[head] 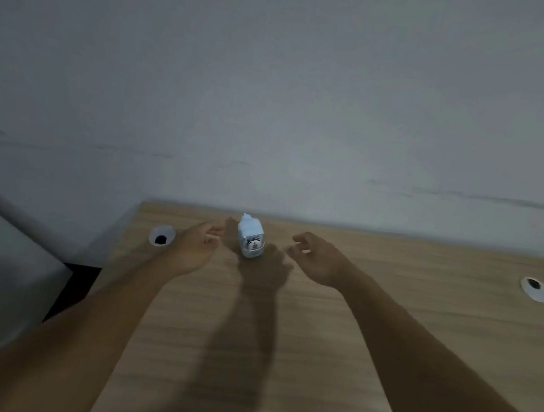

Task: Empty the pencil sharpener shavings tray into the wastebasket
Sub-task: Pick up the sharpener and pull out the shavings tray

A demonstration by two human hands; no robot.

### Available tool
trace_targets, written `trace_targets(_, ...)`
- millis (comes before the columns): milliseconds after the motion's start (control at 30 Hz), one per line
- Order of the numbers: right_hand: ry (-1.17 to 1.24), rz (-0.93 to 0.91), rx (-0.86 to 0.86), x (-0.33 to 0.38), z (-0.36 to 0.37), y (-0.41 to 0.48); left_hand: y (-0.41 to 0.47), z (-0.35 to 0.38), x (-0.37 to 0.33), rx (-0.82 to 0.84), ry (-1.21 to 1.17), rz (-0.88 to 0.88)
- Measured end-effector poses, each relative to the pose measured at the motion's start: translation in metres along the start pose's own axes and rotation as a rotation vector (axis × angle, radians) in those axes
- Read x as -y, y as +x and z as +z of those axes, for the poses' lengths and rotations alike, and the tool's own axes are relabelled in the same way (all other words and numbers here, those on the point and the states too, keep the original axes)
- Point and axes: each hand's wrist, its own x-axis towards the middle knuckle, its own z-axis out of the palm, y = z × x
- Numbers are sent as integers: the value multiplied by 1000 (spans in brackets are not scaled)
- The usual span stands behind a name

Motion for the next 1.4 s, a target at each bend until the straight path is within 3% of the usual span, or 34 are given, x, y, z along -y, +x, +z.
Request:
trace_targets(200,118,-108,-105,-18,77,43,21,51,41,-106,-146,15)
trace_targets(467,194,-181,-441,-26,154,85,0,82,79,-332,-1,308)
trace_targets(633,153,-162,-579,-29,178,90,-24,89,90,-436,-216,312)
trace_targets(733,222,-208,-556,-32,178,75,-41,87,106,-440,-333,318)
trace_targets(833,216,-282,-523,-36,182,47,-74,86,111,-437,-281,317)
trace_targets(1400,244,-487,-317,-73,224,-105,-199,77,146,-72,-260,439)
